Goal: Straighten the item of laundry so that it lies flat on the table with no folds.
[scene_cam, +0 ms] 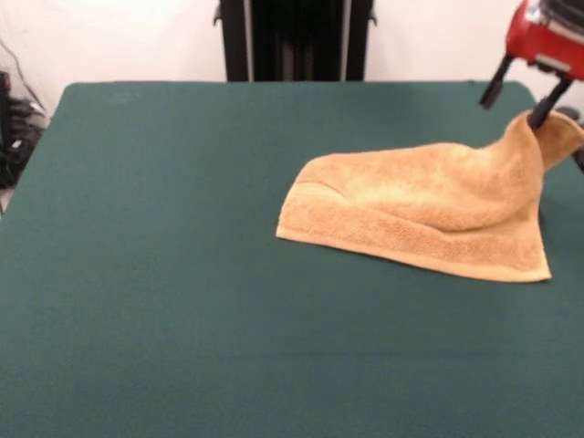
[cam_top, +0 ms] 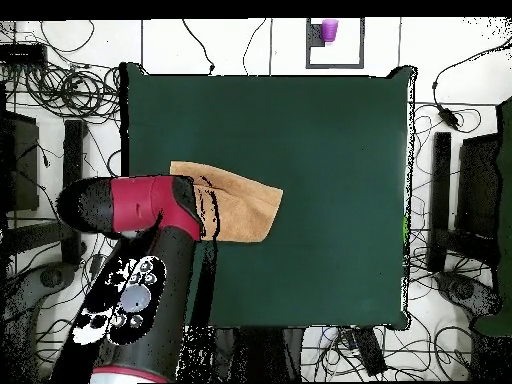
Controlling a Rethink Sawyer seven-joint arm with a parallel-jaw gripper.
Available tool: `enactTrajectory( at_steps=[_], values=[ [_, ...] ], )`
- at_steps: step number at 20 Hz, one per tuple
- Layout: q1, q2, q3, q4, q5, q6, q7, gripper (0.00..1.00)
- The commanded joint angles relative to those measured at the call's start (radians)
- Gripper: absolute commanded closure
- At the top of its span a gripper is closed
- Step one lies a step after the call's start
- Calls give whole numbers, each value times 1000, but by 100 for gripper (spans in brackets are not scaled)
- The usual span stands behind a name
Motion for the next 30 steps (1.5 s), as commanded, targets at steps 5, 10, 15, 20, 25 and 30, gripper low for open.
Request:
enactTrajectory(
  at_steps=[5,10,15,20,25,30],
  values=[
    [-109,-101,45,-210,119,286,269,0],
    [-147,-74,55,-312,140,372,294,0],
    [-192,-99,60,-320,139,398,224,0],
    [-230,-119,65,-228,93,332,98,0],
    [-269,-124,94,-149,35,233,-36,0],
    [-302,-142,134,-64,-27,123,-154,0]
  ],
)
